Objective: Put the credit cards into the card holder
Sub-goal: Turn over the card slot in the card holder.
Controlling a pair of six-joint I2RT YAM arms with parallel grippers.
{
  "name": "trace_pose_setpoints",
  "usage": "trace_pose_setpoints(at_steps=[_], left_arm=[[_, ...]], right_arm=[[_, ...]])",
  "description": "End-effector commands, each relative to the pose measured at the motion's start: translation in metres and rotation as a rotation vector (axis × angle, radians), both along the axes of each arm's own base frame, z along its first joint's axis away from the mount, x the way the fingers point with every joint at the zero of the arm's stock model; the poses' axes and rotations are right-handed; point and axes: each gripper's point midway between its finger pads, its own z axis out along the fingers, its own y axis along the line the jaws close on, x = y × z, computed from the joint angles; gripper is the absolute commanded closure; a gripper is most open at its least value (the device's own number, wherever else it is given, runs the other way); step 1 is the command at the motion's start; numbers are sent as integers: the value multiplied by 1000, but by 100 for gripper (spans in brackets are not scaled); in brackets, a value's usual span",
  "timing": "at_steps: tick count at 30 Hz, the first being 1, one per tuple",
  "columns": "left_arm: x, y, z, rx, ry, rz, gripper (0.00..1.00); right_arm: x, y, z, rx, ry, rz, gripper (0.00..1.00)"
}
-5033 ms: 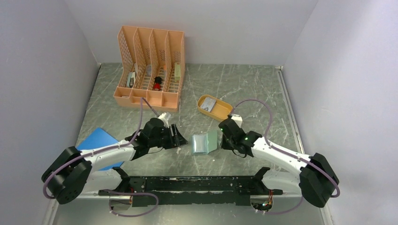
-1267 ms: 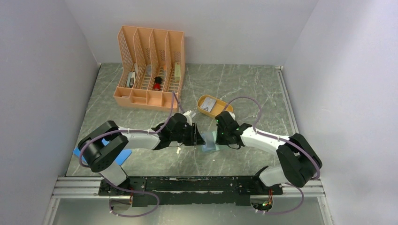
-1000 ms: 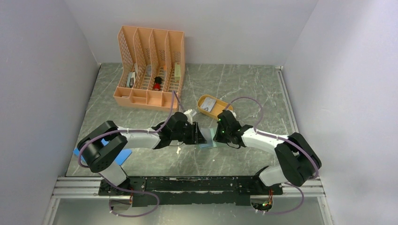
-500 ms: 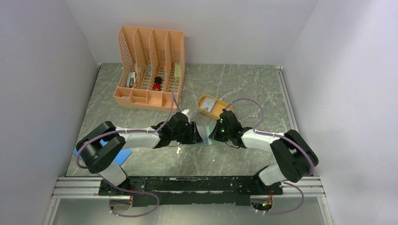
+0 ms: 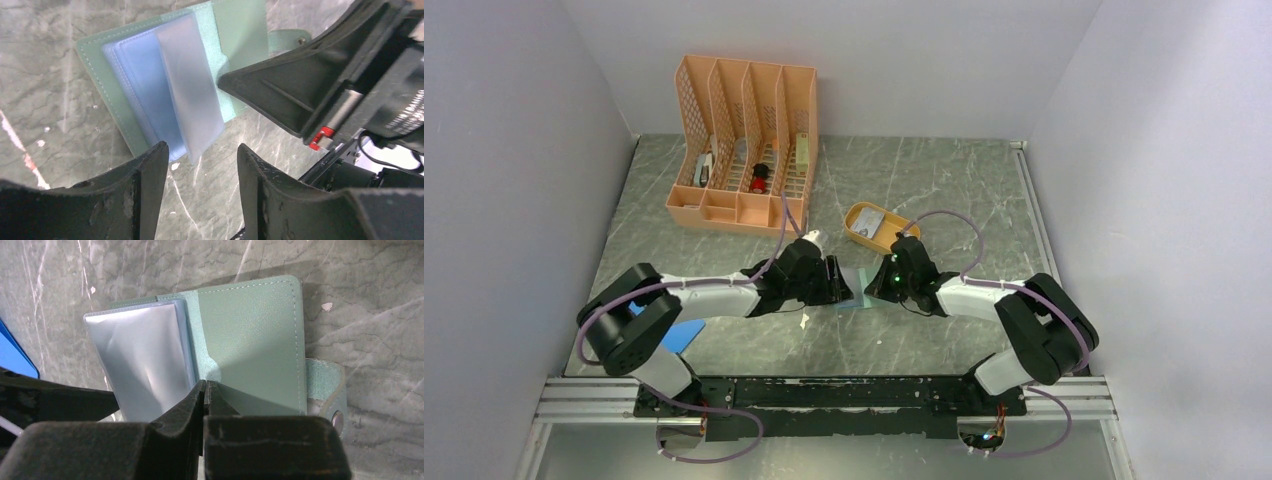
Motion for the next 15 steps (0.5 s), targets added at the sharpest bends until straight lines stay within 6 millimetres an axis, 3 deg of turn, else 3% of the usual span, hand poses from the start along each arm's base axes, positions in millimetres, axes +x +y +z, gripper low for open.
trace_pose_setpoints(at_steps=[1,15], left_arm=[[11,15,20,-6,-65,81,41],[9,11,-6,16,18,64,40]], right_arm=[[-69,-43,-59,-198,261,33,96],[-70,-31,-56,-180,260,56,96]])
